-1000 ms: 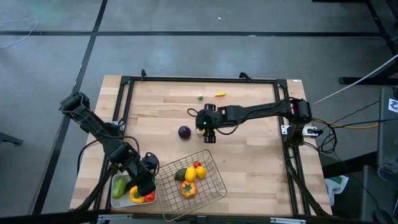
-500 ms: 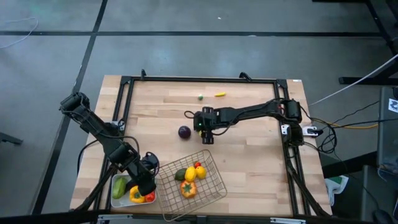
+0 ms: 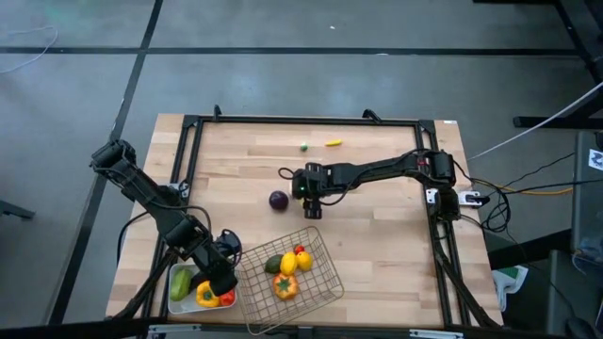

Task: Sort produce into baskets
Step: Put the white garlic into the white bin

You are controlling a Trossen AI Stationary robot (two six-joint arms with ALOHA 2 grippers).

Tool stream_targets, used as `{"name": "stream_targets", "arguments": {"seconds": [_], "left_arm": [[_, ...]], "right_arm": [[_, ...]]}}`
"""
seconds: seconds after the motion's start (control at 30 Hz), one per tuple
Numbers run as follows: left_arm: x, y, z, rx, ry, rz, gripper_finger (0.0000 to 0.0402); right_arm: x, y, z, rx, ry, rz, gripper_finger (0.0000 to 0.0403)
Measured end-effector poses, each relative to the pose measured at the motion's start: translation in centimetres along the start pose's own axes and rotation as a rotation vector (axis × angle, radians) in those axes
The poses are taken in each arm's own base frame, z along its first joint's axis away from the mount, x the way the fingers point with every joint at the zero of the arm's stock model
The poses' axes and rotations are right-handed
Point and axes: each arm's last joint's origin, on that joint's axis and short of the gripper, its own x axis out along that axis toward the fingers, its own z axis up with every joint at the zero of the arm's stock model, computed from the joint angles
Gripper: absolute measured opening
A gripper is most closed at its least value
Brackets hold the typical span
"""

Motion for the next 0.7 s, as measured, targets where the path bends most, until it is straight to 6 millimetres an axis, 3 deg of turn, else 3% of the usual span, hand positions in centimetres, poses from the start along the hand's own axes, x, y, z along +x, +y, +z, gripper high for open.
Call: {"name": "stream_targets", "arguments": {"seconds": [0.43,0.7], "left_arm": [[0.0,0.0,0.0,0.001,-0.001,0.0,0.0131],[0.0,0.0,0.1,0.002,-0.026,0.003,0.0131]], "right_arm": [[-1.3,-0.7,2.7,0.183,-0.166,-0.013,0.0254],[0.2,-1.6,2.5,0.297,-0.155,-0.026,0.0254]]}}
